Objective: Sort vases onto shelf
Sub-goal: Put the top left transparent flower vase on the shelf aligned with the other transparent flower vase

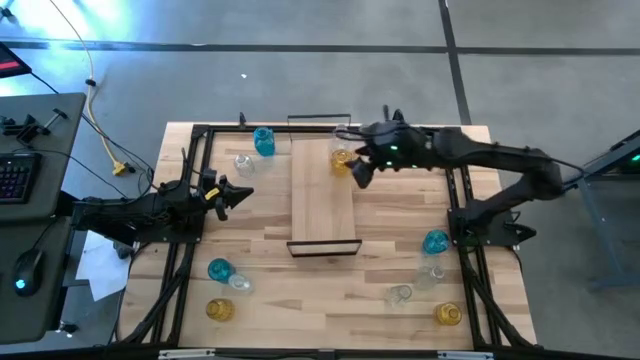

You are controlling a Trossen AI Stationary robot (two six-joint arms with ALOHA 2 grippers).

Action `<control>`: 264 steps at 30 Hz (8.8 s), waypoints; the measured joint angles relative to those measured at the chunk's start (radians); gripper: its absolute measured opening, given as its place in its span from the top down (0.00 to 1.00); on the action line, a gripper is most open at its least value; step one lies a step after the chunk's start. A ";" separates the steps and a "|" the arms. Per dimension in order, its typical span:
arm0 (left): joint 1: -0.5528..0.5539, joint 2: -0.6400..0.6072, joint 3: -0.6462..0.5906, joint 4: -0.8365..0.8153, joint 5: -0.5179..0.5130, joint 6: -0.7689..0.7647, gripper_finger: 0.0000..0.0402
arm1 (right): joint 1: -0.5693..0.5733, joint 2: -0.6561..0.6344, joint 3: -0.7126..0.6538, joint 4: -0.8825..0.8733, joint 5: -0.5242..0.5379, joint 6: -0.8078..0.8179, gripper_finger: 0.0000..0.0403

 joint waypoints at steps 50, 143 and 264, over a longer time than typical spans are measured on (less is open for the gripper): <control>0.000 0.345 0.687 -0.084 0.057 0.376 1.00 | 0.183 -0.340 -0.108 -0.852 0.363 0.529 0.40; 0.771 1.183 1.364 -1.300 0.294 0.816 0.37 | -0.009 -0.679 -0.589 -0.437 0.190 0.372 0.40; 0.769 1.085 0.752 -0.804 0.192 0.546 0.34 | -0.009 -0.824 -0.590 -0.497 0.191 0.557 0.40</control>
